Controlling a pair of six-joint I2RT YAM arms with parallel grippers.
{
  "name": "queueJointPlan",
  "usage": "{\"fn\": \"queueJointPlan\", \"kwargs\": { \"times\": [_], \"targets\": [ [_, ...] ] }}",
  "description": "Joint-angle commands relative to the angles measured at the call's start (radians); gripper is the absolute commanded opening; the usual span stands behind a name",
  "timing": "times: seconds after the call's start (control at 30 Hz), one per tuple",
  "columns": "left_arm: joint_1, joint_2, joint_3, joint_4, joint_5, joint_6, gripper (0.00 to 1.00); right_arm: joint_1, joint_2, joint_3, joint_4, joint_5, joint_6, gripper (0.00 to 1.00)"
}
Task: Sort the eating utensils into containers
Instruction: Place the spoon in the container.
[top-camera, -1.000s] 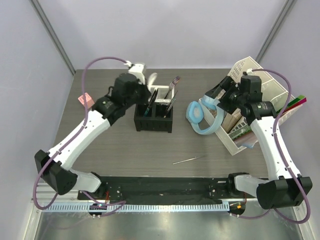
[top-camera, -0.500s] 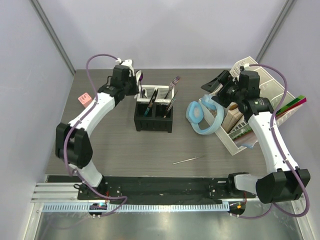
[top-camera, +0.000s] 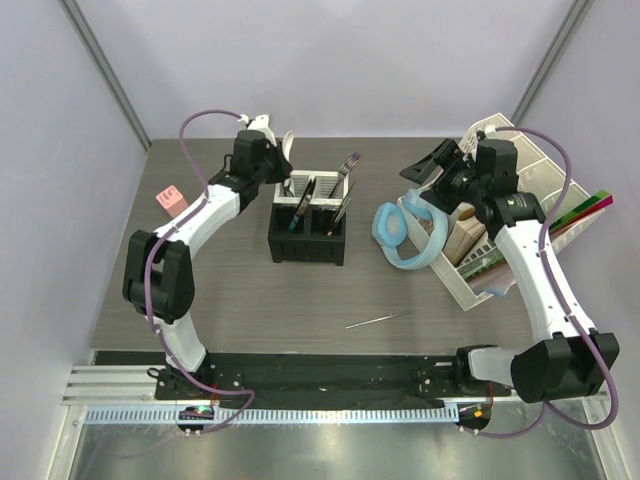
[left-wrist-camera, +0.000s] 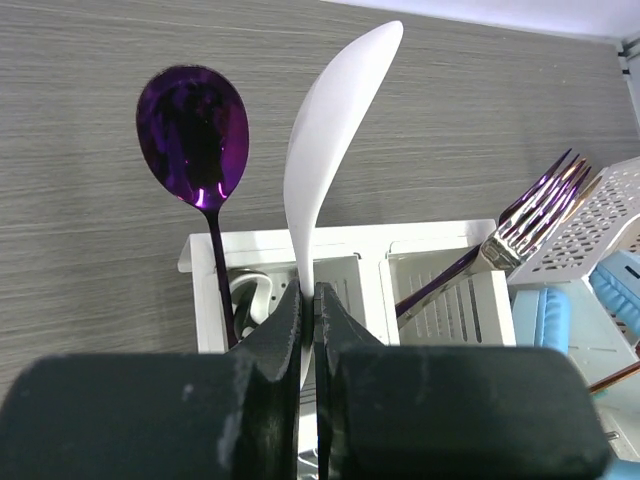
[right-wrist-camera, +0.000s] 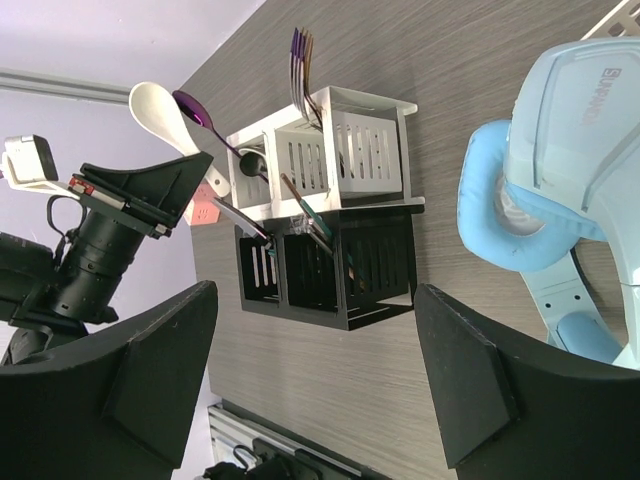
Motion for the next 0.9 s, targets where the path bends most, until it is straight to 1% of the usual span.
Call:
{"fn": "queueJointPlan", "kwargs": {
  "times": [0.0, 0.13, 0.23, 0.37, 0.4, 0.5, 0.67, 0.73, 0.87],
  "targets": [
    [-0.013, 0.005, -0.042, 0.139, -0.012, -0.027, 0.0, 0.004, 0.013, 0.047, 0.018, -0.039, 0.006, 0.85],
    [-0.033, 0.024, -0.065, 0.156, -0.012, -0.027, 0.0, 0.004, 0.021, 0.063, -0.001, -0.037, -0.005, 0.84],
    [-0.047, 0.024, -0.117, 0.22, -0.035, -0.033, 0.0, 0.003, 0.014, 0.063, -0.011, -0.036, -0.014, 0.84],
    [-0.058, 0.032, -0.156, 0.263, -0.037, -0.039, 0.0, 0.004, 0.01, 0.061, -0.04, -0.037, -0.03, 0.84],
    [-0.062, 0.03, -0.177, 0.289, -0.066, -0.036, 0.0, 0.003, 0.008, 0.06, -0.044, -0.034, -0.031, 0.84],
    [-0.07, 0.032, -0.217, 0.332, -0.083, -0.03, 0.0, 0.004, 0.008, 0.057, -0.059, -0.037, -0.04, 0.85],
    [-0.071, 0.012, -0.252, 0.337, -0.093, -0.03, 0.0, 0.004, 0.017, 0.057, -0.062, -0.045, -0.045, 0.84],
    [-0.075, -0.001, -0.272, 0.323, -0.106, -0.025, 0.03, 0.003, 0.022, 0.052, -0.062, -0.046, -0.044, 0.84],
    [-0.075, -0.019, -0.297, 0.3, -0.115, -0.011, 0.2, 0.009, 0.022, 0.043, -0.059, -0.048, -0.04, 0.84]
  ]
}}
